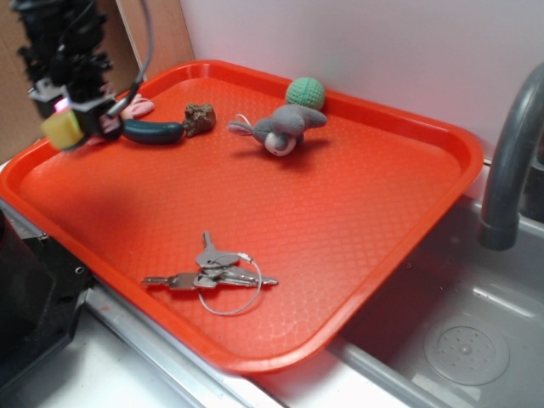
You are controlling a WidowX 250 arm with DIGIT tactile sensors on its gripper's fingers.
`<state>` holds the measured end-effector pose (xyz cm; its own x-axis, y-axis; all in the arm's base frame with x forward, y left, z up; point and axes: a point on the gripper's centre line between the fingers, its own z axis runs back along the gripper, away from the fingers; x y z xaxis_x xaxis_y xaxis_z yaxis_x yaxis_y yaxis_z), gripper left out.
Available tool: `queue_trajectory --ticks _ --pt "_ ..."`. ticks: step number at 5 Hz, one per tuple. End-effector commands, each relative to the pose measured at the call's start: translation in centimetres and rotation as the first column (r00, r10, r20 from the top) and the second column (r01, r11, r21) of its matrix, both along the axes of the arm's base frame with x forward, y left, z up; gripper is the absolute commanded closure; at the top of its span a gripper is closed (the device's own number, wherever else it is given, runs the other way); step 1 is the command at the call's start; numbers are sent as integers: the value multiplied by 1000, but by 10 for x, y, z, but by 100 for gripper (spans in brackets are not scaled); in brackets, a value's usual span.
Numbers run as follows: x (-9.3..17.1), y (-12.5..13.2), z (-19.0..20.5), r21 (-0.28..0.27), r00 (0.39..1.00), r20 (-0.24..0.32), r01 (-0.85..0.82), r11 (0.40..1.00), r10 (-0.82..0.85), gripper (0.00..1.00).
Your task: Grab the green sponge.
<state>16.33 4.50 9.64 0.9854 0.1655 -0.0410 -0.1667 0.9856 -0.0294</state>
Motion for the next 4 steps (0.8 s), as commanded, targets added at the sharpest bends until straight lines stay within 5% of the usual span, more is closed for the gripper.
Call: queue_trajectory --ticks 1,2,4 --pt "34 -21 44 35 981 80 174 984 -176 100" --pt "35 -26 61 38 976 112 184 982 -187 100" --pt "28 -9 62 29 994 82 75 997 -77 100"
